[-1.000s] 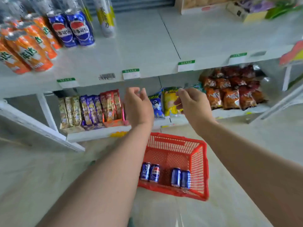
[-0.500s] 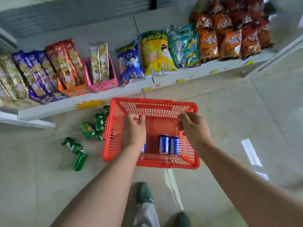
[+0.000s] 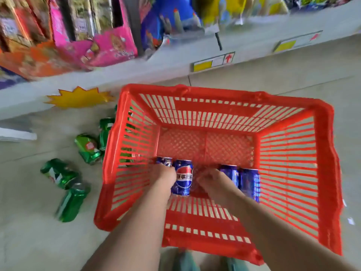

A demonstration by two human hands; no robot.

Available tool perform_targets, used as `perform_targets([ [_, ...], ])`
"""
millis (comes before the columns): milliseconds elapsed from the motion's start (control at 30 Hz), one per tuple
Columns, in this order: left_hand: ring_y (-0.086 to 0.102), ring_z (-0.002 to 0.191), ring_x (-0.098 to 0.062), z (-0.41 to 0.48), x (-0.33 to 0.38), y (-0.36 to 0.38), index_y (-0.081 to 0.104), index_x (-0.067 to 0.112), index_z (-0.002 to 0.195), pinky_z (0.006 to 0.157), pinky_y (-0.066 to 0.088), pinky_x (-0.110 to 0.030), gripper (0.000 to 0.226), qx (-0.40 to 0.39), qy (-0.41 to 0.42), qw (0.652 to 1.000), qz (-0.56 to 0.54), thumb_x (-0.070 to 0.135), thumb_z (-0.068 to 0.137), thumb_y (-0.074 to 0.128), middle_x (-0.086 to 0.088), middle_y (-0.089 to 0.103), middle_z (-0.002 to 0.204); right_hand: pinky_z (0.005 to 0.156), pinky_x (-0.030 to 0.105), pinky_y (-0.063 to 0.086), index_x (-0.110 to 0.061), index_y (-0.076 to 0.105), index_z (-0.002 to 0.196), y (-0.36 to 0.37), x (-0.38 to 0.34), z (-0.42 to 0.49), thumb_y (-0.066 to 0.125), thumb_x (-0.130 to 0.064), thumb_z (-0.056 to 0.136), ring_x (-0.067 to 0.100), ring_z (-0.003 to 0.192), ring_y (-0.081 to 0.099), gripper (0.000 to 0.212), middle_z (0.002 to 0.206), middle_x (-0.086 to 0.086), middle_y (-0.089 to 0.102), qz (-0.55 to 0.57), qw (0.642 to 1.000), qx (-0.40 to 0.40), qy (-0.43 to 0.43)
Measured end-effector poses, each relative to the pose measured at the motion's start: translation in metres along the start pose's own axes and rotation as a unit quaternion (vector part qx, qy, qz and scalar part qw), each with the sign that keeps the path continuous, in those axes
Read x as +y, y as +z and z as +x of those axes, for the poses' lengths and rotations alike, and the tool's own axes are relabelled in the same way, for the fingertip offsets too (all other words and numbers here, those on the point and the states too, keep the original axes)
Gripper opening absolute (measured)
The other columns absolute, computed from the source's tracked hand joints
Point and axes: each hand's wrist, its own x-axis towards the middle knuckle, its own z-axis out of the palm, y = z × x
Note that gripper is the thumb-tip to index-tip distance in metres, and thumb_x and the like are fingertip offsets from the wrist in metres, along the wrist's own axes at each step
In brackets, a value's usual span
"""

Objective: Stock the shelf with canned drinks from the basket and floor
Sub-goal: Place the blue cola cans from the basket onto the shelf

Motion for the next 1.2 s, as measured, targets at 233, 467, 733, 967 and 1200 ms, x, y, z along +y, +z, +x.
perform_targets([
  [233, 0.061, 0.108, -0.033, 0.052, -0.018, 0.009, 0.044, 0.007, 0.131, 0.089, 0.052, -0.039, 0.068, 0.039, -0.019, 0.996, 0.075, 0.026, 0.076, 0.078, -0.014, 0.058, 0.125, 0.071, 0.033, 0.054, -0.018, 0.067, 0.109, 0.046, 0.024, 0.06, 0.071, -0.03, 0.088, 0.018, 0.084, 0.068, 0.025, 0.095, 0.0, 0.073, 0.072, 0.995, -0.063, 0.013],
  [467, 0.061, 0.091, -0.027, 0.056, -0.017, 0.008, 0.052, 0.005, 0.117, 0.082, 0.051, -0.035, 0.058, -0.053, -0.01, 0.995, 0.085, 0.029, 0.073, 0.081, -0.01, 0.063, 0.111, 0.078, 0.029, 0.057, -0.024, 0.066, 0.081, 0.049, 0.026, 0.067, 0.082, -0.026, 0.077, 0.016, 0.086, 0.069, 0.017, 0.086, 0.0, 0.072, 0.104, 0.992, -0.062, 0.036],
  [733, 0.062, 0.077, -0.024, 0.033, -0.019, 0.008, 0.053, 0.01, 0.081, 0.074, 0.055, -0.034, 0.045, -0.02, -0.003, 1.0, 0.006, 0.03, 0.061, 0.089, -0.007, 0.063, 0.085, 0.06, 0.027, 0.048, -0.018, 0.071, 0.09, 0.034, 0.028, 0.054, 0.081, -0.039, 0.075, 0.017, 0.076, 0.066, 0.028, 0.081, 0.001, 0.072, 0.096, 0.994, 0.051, 0.027],
  [967, 0.065, 0.09, -0.027, -0.045, -0.002, -0.036, 0.058, 0.012, 0.105, 0.083, 0.055, -0.04, 0.064, 0.017, 0.048, 0.998, -0.047, 0.034, 0.054, 0.09, -0.006, 0.065, 0.101, 0.058, 0.027, 0.047, -0.016, 0.065, 0.101, 0.0, -0.007, -0.012, 0.081, -0.035, 0.075, 0.015, 0.074, 0.064, 0.036, 0.086, -0.001, 0.069, 0.117, 0.987, 0.112, 0.013],
  [1200, 0.068, 0.069, -0.02, -0.141, 0.03, -0.125, 0.066, 0.016, 0.093, 0.069, 0.057, -0.032, 0.05, 0.018, 0.078, 0.992, -0.098, 0.033, 0.052, 0.09, -0.003, 0.071, 0.088, 0.051, 0.024, 0.043, -0.016, 0.071, 0.092, -0.065, -0.088, -0.111, 0.081, -0.033, 0.075, 0.012, 0.063, 0.062, 0.026, 0.074, -0.002, 0.069, 0.105, 0.983, 0.137, -0.056],
])
